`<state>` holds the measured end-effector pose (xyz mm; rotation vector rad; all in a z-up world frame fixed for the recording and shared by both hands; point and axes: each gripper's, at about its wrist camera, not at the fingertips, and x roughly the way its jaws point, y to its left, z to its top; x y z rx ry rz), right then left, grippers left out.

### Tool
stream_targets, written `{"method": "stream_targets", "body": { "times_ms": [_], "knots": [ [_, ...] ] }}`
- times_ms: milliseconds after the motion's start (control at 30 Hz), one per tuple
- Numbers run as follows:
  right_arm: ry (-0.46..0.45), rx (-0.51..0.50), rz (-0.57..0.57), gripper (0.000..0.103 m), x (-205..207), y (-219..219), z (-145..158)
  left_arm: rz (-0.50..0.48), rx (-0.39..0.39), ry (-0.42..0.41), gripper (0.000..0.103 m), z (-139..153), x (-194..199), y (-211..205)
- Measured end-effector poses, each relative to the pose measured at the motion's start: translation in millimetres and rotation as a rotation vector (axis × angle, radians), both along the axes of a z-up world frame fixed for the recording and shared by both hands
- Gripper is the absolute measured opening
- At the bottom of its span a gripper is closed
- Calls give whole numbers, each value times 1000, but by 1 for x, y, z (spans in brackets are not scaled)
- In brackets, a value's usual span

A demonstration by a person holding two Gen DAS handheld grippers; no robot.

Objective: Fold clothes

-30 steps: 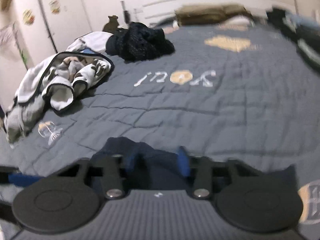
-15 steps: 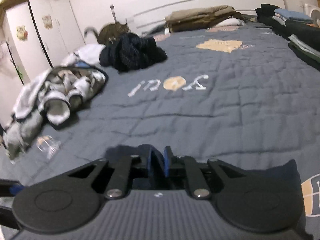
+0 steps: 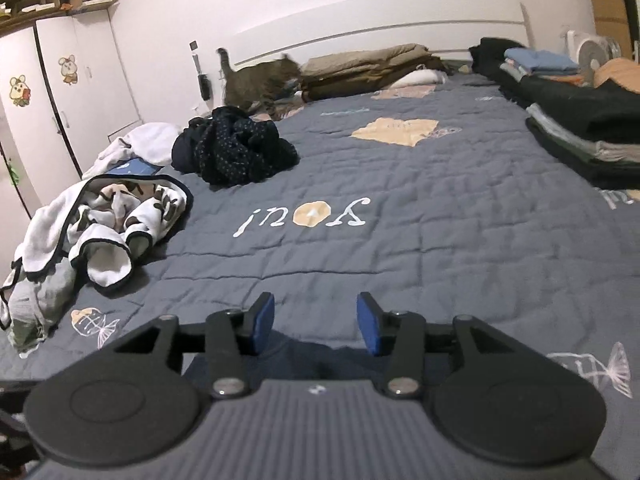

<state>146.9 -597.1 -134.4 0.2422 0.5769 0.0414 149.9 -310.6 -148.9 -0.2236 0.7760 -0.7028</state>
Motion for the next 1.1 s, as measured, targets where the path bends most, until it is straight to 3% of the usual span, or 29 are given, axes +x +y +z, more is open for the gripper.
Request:
{"method": "stream_targets", "body": {
  "times_ms": [300, 400, 567, 767, 1100],
  "knots": [
    [-1, 10, -74, 46, -61, 16, 16, -14, 36, -54, 94, 11, -20, -2],
    [-36, -25, -124, 46, -90, 23, 17, 4, 35, -98, 103, 16, -33, 3],
    [-42, -127, -207, 47, -131, 37, 10, 17, 53, -153, 103, 24, -55, 8],
    [-7, -118, -247, 47, -172, 42, 2, 38, 62, -164, 103, 26, -82, 15],
    [-43, -23, -329, 48, -239, 55, 23, 74, 76, -153, 103, 25, -129, 32]
  ]
}}
